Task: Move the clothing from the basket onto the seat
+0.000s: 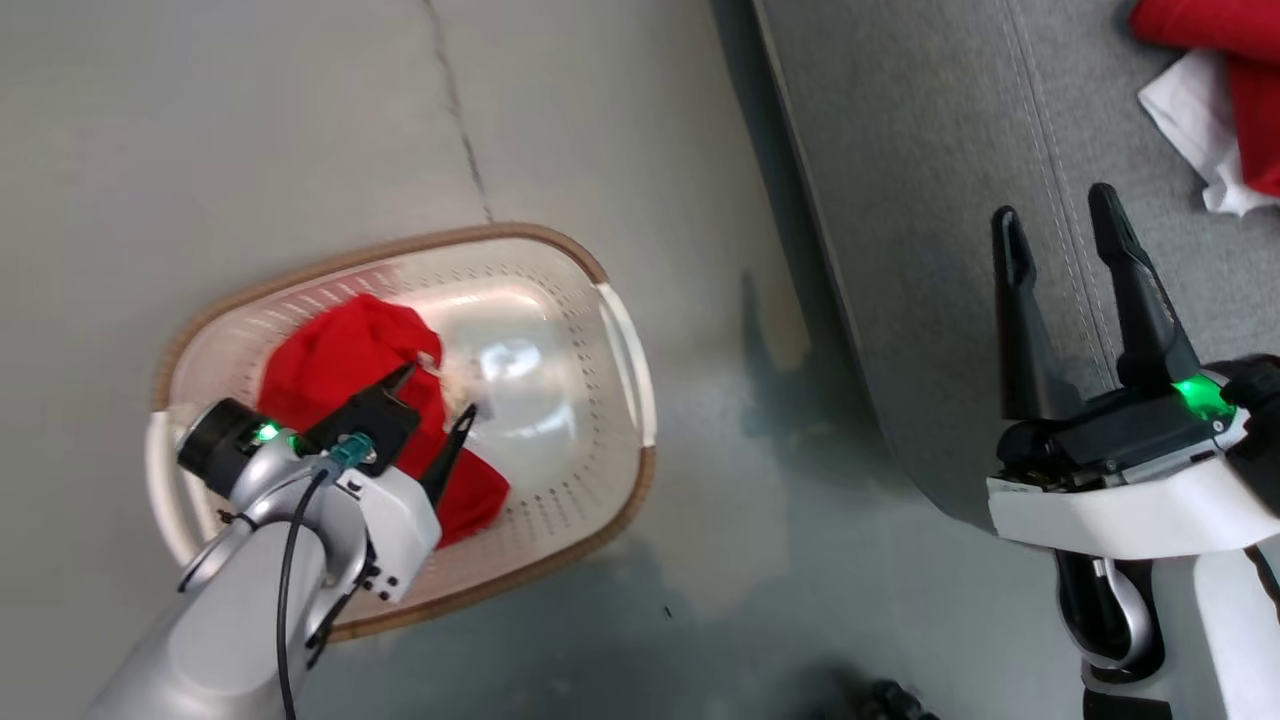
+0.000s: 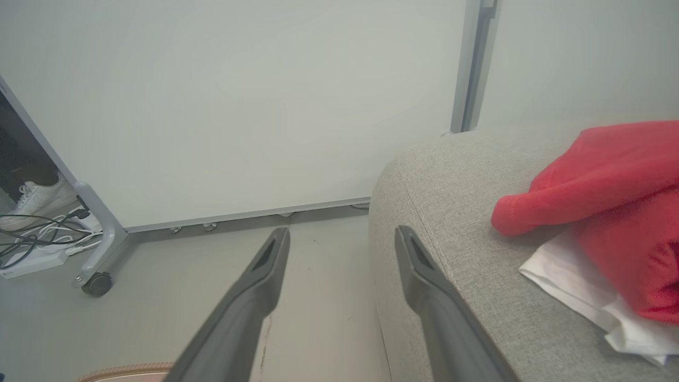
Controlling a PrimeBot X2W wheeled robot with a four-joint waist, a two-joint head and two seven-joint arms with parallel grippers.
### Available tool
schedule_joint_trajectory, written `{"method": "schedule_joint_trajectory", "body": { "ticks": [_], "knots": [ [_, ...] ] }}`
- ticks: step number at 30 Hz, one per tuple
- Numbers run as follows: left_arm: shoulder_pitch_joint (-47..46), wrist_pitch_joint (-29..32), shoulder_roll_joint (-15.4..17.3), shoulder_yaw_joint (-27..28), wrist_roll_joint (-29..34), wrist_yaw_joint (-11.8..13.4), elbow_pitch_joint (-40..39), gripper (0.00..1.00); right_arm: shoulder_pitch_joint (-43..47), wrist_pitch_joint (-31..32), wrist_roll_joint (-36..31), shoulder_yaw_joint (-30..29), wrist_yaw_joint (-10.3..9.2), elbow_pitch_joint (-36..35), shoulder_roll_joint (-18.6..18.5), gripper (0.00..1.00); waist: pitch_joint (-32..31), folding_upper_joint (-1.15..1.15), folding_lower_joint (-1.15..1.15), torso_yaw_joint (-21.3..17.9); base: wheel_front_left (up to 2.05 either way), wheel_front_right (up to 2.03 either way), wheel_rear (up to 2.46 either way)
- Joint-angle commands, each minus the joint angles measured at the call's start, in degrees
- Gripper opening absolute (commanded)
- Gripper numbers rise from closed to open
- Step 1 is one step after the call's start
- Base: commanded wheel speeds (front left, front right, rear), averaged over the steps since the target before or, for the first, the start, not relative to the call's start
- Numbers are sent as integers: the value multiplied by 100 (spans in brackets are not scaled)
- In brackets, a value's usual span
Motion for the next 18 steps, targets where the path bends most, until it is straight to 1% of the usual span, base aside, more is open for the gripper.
{"method": "schedule_joint_trajectory", "body": {
  "ticks": [1,6,8,9,15,18],
  "knots": [
    [-236,83,111,-87,112,-41,283,100,-119,-145,125,87,3,45,-9,100,650,0,0,-553,0,0,0],
    [-599,310,346,-301,281,-98,934,100,-212,-332,418,341,4,85,-6,100,1047,0,0,-900,0,0,0],
    [-743,395,478,-477,430,-120,1125,100,-214,-363,497,435,4,46,-8,100,1195,0,0,-1014,0,0,0],
    [-743,395,478,-477,430,-120,1125,100,-214,-363,497,435,4,46,-8,100,1195,0,0,-1014,0,0,0],
    [-1113,710,856,-818,573,-162,1622,100,-210,-389,744,680,4,-152,-7,100,1520,0,0,-1340,0,0,0],
    [-1239,908,902,-978,569,-173,1852,100,-114,-387,784,663,4,-222,-7,100,1572,0,0,-1357,0,0,0]
  ]
}}
